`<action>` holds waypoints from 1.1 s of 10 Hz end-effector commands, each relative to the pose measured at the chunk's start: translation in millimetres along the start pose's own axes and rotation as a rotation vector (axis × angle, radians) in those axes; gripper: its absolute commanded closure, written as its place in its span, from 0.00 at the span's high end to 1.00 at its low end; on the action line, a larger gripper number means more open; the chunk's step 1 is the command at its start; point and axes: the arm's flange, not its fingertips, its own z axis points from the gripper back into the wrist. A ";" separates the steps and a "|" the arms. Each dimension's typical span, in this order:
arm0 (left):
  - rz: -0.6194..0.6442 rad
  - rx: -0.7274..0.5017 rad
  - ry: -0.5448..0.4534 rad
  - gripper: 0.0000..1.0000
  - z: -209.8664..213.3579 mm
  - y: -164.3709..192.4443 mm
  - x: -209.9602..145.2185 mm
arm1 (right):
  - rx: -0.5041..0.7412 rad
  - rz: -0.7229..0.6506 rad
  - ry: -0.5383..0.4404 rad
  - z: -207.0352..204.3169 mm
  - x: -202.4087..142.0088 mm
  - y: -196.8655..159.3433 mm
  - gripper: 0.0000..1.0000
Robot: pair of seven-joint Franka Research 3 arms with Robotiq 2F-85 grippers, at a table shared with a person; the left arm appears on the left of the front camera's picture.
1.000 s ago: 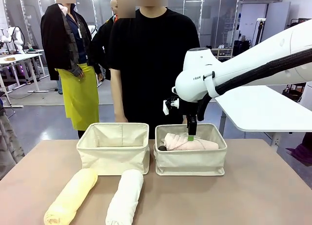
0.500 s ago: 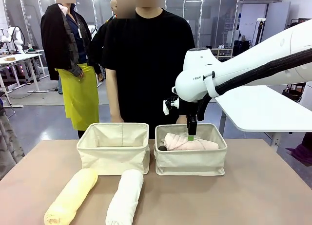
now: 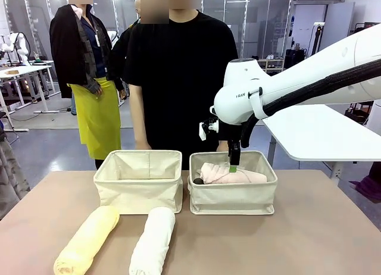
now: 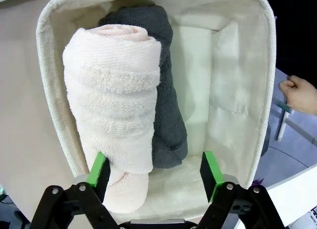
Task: Divide the towels into two baskets.
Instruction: Pick up one hotel-folded towel from the bottom of the table and place it in the Fabric basket indicated by the person.
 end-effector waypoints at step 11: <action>-0.008 -0.017 -0.008 1.00 2.7 -1.0 0.1 | 0.501 -0.833 -0.404 106.3 -243.1 136.6 0.92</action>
